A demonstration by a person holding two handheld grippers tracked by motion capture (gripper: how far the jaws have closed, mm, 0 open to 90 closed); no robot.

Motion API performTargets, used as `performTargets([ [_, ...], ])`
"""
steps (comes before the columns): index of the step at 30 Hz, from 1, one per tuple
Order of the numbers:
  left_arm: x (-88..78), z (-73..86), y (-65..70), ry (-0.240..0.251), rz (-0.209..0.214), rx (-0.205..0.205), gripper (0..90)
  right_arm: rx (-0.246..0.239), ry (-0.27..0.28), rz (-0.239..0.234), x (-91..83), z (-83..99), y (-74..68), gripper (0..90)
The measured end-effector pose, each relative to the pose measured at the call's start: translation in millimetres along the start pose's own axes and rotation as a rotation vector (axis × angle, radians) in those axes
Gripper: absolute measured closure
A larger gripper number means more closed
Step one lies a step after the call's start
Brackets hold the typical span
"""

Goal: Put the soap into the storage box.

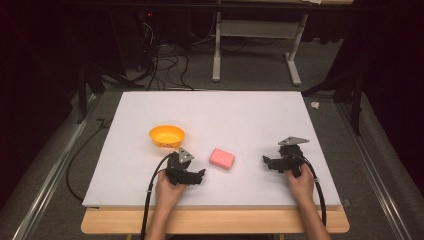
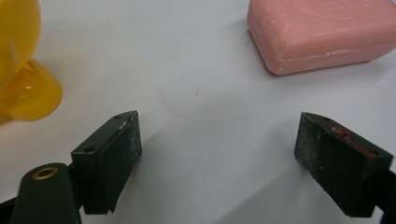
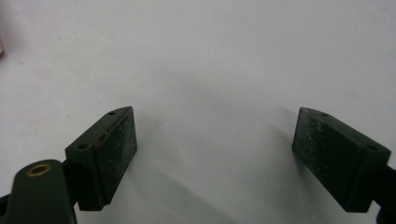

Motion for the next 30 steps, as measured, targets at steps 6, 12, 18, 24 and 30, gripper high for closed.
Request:
performTargets([
  [6,0.0,0.0,-0.3,0.003,0.002,-0.006,15.4,0.0,0.001,0.0,0.0,0.0,0.0,14.5],
  [12,0.1,0.0,-0.3,0.005,0.001,-0.008,15.4,0.0,0.0,0.0,0.0,0.0,0.0,14.6],
  [18,0.1,0.1,-0.3,0.003,0.001,-0.006,15.4,0.001,0.0,0.0,0.0,0.0,-0.1,14.5],
  [24,0.1,0.0,-0.3,0.003,0.002,-0.006,15.4,0.0,0.0,-0.002,0.0,0.0,0.0,14.5],
  [30,0.3,-0.1,-0.2,0.002,0.002,-0.009,15.4,0.0,-0.001,-0.003,0.0,-0.1,0.1,14.5],
])
Point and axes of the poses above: each handheld gripper's, and its own axes: x roughly forward along the jaws, z roughly out of its underside, y roughly to its right, the point moved 5 cm from there along x, roughly forward along the jaws, and after that the axes turned 4 degrees about -x, right-handed, at the moved point
